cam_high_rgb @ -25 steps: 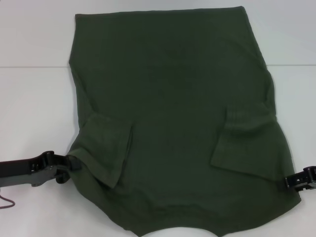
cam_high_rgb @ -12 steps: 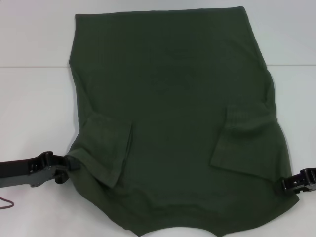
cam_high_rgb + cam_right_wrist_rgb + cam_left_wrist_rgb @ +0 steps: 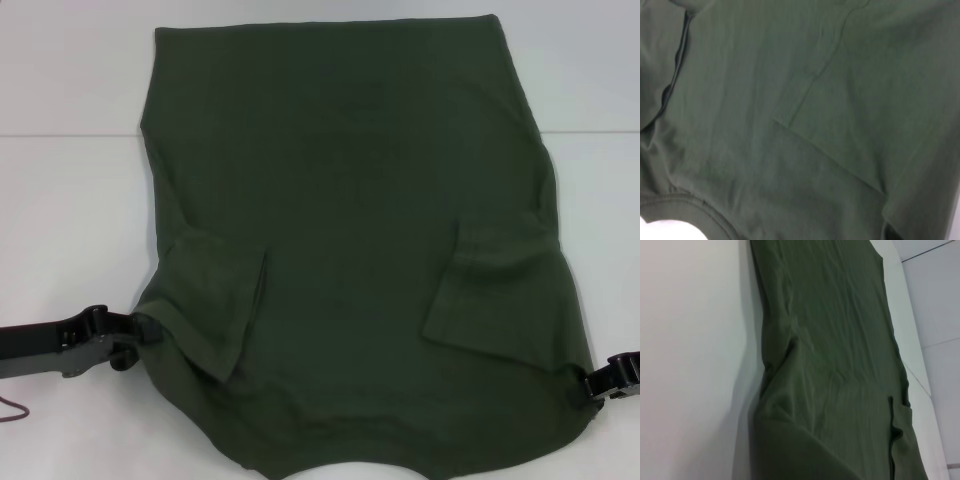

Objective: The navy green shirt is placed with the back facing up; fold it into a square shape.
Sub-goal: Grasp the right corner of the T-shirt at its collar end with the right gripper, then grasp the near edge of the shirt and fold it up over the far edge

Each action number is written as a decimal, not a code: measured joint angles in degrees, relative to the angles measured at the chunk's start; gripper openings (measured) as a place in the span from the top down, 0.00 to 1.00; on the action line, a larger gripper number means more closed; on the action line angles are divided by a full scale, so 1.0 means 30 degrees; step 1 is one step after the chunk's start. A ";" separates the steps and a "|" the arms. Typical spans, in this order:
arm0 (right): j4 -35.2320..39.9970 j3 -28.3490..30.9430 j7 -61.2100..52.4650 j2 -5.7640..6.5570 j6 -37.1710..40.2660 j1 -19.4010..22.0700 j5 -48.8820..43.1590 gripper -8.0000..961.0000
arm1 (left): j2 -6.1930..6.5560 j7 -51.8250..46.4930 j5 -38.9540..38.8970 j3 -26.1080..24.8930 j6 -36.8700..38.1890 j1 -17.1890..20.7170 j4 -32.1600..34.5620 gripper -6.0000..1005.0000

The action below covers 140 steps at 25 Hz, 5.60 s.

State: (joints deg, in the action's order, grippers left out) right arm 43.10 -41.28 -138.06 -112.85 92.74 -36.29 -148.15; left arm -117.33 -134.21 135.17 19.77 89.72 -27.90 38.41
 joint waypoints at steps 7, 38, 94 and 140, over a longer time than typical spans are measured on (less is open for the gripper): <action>0.0055 -0.0009 -0.0022 0.0000 0.0000 0.0000 -0.0013 0.84 | 0.0029 -0.0004 -0.0152 0.0001 0.0000 -0.0091 -0.0001 0.95; 0.0280 0.3329 0.3438 0.0522 0.5210 0.2142 0.2411 0.96 | 0.1029 0.1929 -0.1172 0.1830 0.7264 0.0829 0.0537 0.95; -0.3747 -0.1227 -0.1511 0.1025 -0.8273 -0.4831 0.2703 0.51 | 0.0862 -0.2256 -0.3694 0.6445 -0.9862 -0.4759 -0.2274 0.96; -0.2612 -0.5260 -0.2592 -0.0893 -1.3177 -0.4039 0.0999 0.96 | 0.0686 -0.2225 -0.4015 0.6446 -0.9319 -0.4204 -0.1573 0.95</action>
State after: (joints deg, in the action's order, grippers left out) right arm 35.26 -57.06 -145.84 -115.52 53.20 -48.41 -145.15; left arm -115.27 -140.89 123.13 39.11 61.77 -40.51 33.69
